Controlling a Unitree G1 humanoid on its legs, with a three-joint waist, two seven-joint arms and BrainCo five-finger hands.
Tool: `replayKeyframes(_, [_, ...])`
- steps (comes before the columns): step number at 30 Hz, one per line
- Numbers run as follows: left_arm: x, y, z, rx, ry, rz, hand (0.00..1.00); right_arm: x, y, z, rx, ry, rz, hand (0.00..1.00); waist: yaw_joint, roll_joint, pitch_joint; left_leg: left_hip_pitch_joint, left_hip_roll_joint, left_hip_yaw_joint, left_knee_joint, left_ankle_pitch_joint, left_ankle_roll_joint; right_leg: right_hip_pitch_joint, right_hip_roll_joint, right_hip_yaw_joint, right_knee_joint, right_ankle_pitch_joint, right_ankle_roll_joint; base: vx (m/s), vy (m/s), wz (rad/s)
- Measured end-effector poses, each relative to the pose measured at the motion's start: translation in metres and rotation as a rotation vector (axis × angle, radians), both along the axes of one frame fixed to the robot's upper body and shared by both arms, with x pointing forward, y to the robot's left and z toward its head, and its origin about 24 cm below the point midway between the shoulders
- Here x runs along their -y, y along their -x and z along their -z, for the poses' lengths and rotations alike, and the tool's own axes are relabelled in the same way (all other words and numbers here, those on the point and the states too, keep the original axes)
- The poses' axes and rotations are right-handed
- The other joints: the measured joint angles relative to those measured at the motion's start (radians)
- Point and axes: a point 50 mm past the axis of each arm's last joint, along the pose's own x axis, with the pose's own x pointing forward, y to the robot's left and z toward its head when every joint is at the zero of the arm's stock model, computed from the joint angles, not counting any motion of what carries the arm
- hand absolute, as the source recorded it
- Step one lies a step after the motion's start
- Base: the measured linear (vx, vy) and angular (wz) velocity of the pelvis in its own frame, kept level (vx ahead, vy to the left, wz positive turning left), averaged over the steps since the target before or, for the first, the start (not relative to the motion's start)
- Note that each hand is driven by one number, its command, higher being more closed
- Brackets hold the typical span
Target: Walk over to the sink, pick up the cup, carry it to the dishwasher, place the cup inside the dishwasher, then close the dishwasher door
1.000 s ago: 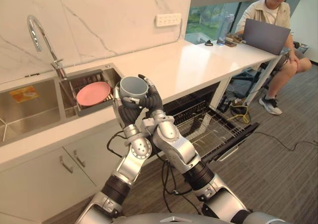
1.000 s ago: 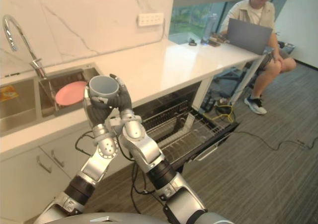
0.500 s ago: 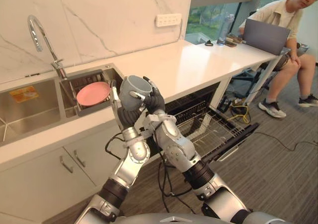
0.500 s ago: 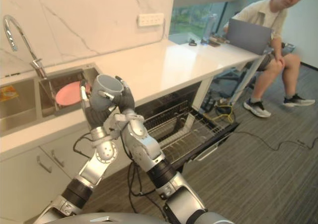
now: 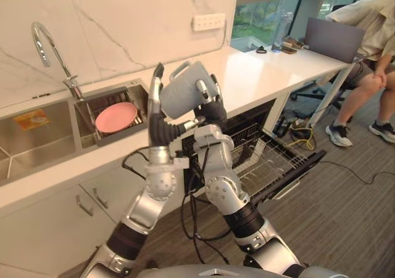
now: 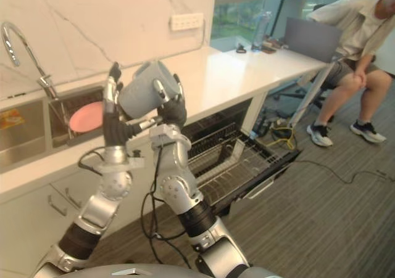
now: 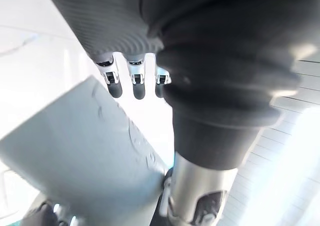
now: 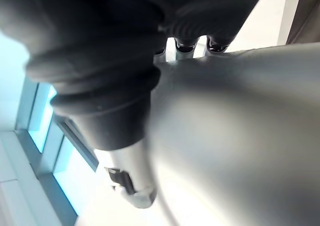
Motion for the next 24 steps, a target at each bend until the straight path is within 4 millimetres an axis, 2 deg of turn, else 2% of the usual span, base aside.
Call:
replayKeyframes(2, [-0.002,-0.002,0.001,-0.041,0.031,0.041,0.00,0.008,-0.001,0.003,-0.027,-0.023,0.059,1.00,0.002,0.001,0.000,0.000,0.000,0.003,0.000,-0.001,0.000,0.000,-0.001,0.000,0.001,-0.003,0.003,0.00,0.000,0.00])
replayKeyframes(5, [-0.002,-0.005,0.004,-0.099,0.059,0.065,0.00,0.053,-0.001,0.018,-0.076,-0.084,0.266,1.00,0.003,0.001,0.001,0.000,-0.002,0.008,0.000,-0.001,0.001,-0.001,-0.003,0.001,0.001,-0.005,0.006,0.00,0.000,0.00])
replayKeyframes(6, [-0.002,-0.006,0.006,-0.167,0.149,0.148,0.00,0.072,0.002,0.022,-0.075,-0.123,0.354,1.00,0.000,0.002,0.002,0.000,-0.002,0.010,0.000,-0.002,0.001,-0.002,-0.003,0.003,0.001,-0.005,0.006,0.00,0.002,-0.03])
replayKeyframes(8, [0.001,-0.002,0.016,-0.180,0.116,0.098,0.00,0.095,0.005,0.027,-0.069,-0.172,0.465,1.00,-0.014,0.005,0.003,0.000,0.000,0.021,0.000,-0.003,0.001,-0.010,-0.003,0.012,0.001,-0.004,0.006,0.00,0.002,-0.12])
replayKeyframes(10, [0.013,0.004,0.025,-0.186,0.080,0.080,0.00,0.110,0.010,0.032,-0.059,-0.197,0.540,1.00,-0.019,0.006,0.003,0.000,0.001,0.032,0.000,-0.006,0.000,-0.021,-0.001,0.029,0.000,-0.002,0.003,0.02,0.001,-0.22])
replayKeyframes(12, [0.022,0.007,0.025,-0.168,0.058,0.076,0.00,0.119,0.016,0.033,-0.044,-0.239,0.590,1.00,-0.032,0.006,0.004,0.000,0.001,0.034,0.000,-0.006,0.001,-0.020,-0.001,0.030,-0.002,-0.001,0.003,0.03,-0.003,-0.08])
replayKeyframes(15, [0.005,0.003,0.013,-0.103,0.084,0.023,0.00,0.139,0.028,0.023,0.028,-0.304,0.678,1.00,-0.040,0.007,0.003,0.009,0.002,0.040,0.000,-0.002,0.006,-0.016,-0.001,0.032,-0.002,0.003,-0.001,0.03,-0.005,-0.05])
replayKeyframes(17, [-0.025,-0.001,0.003,-0.077,0.130,-0.029,0.00,0.154,0.036,0.017,0.050,-0.340,0.757,1.00,-0.040,0.007,0.004,0.015,0.003,0.053,0.000,-0.005,0.006,-0.016,-0.002,0.039,-0.002,0.002,0.000,0.02,0.001,-0.08])
replayKeyframes(19, [-0.038,-0.003,-0.001,-0.077,0.163,-0.012,0.00,0.165,0.041,0.019,0.049,-0.349,0.812,1.00,-0.041,0.006,0.004,0.016,0.003,0.057,0.000,-0.008,0.007,-0.017,-0.003,0.041,-0.001,0.000,0.001,0.00,0.002,-0.02])
replayKeyframes(21, [-0.036,-0.006,0.008,-0.148,0.182,0.077,0.00,0.175,0.048,0.028,0.022,-0.314,0.866,1.00,-0.034,0.003,0.006,0.019,0.002,0.060,0.000,-0.014,0.007,-0.017,-0.005,0.045,0.003,-0.007,0.009,0.00,0.006,-0.03])
replayKeyframes(23, [-0.006,0.000,0.052,-0.373,0.192,0.261,0.00,0.178,0.055,0.042,-0.039,-0.235,0.878,1.00,-0.037,0.000,0.008,0.022,0.000,0.074,0.000,-0.024,0.000,-0.024,-0.010,0.056,0.008,-0.010,0.012,0.01,0.016,-0.12])
replayKeyframes(24, [0.004,0.005,0.064,-0.434,0.194,0.311,0.00,0.179,0.056,0.045,-0.050,-0.217,0.881,1.00,-0.039,-0.002,0.010,0.022,0.000,0.076,0.000,-0.025,0.000,-0.026,-0.011,0.058,0.008,-0.010,0.013,0.02,0.012,-0.13])
